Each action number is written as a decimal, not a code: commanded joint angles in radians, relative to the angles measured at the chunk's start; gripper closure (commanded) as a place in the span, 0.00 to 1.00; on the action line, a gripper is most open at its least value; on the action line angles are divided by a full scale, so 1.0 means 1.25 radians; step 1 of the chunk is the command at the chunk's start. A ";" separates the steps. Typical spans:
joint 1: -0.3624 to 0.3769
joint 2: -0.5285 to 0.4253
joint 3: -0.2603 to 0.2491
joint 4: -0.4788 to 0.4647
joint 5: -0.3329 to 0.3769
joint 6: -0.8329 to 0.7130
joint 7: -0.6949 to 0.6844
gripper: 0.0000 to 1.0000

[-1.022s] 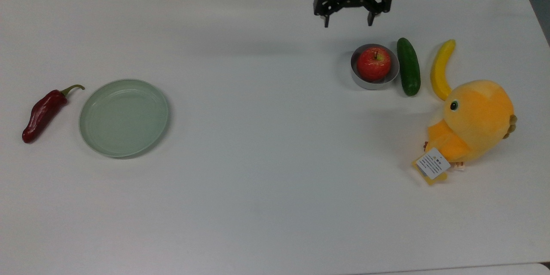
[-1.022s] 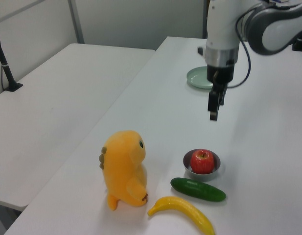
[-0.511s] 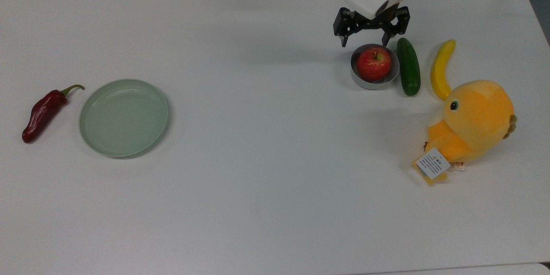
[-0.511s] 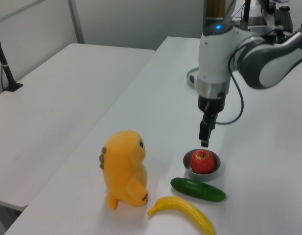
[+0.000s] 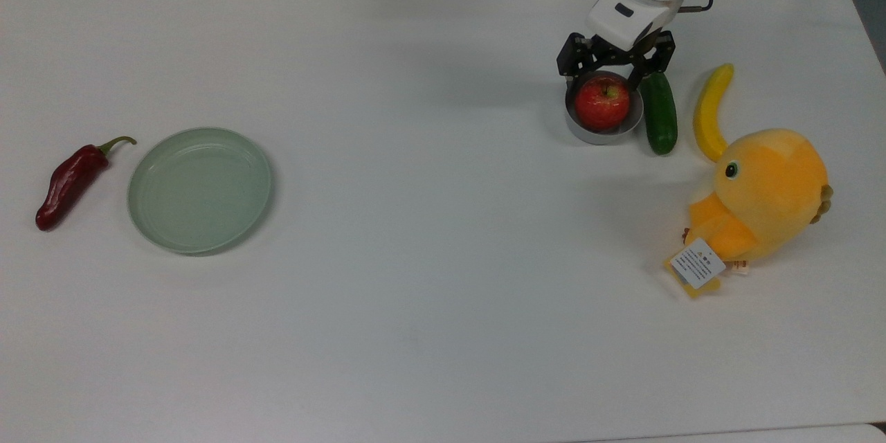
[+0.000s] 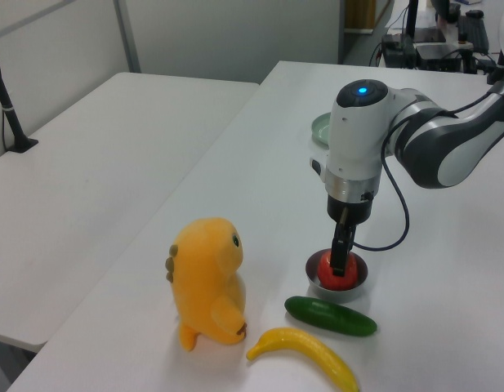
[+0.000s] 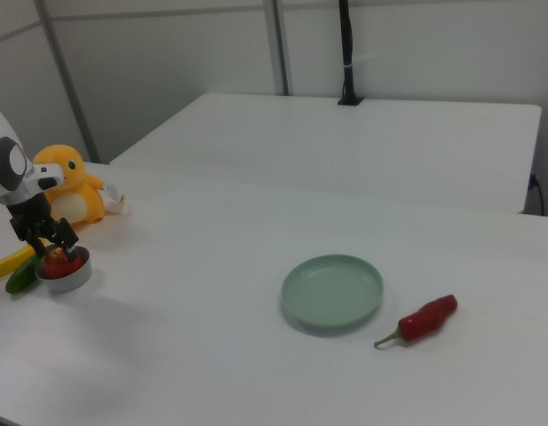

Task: Red apple placed in the center of the desktop
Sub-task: 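Lower the gripper around the red apple and close it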

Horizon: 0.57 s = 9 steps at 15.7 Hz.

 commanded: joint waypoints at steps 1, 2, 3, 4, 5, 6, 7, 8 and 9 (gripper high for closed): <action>0.015 0.019 -0.004 0.013 -0.024 0.039 0.017 0.01; 0.015 0.020 -0.004 0.013 -0.027 0.039 0.017 0.16; 0.015 0.020 -0.004 0.013 -0.028 0.039 0.017 0.21; 0.016 0.020 -0.004 0.012 -0.029 0.039 0.017 0.31; 0.016 0.020 -0.004 0.013 -0.029 0.039 0.017 0.35; 0.018 0.021 -0.004 0.013 -0.029 0.039 0.017 0.37; 0.020 0.021 -0.004 0.013 -0.029 0.039 0.017 0.44; 0.020 0.021 -0.004 0.013 -0.029 0.039 0.017 0.45; 0.020 0.021 -0.004 0.013 -0.030 0.039 0.017 0.47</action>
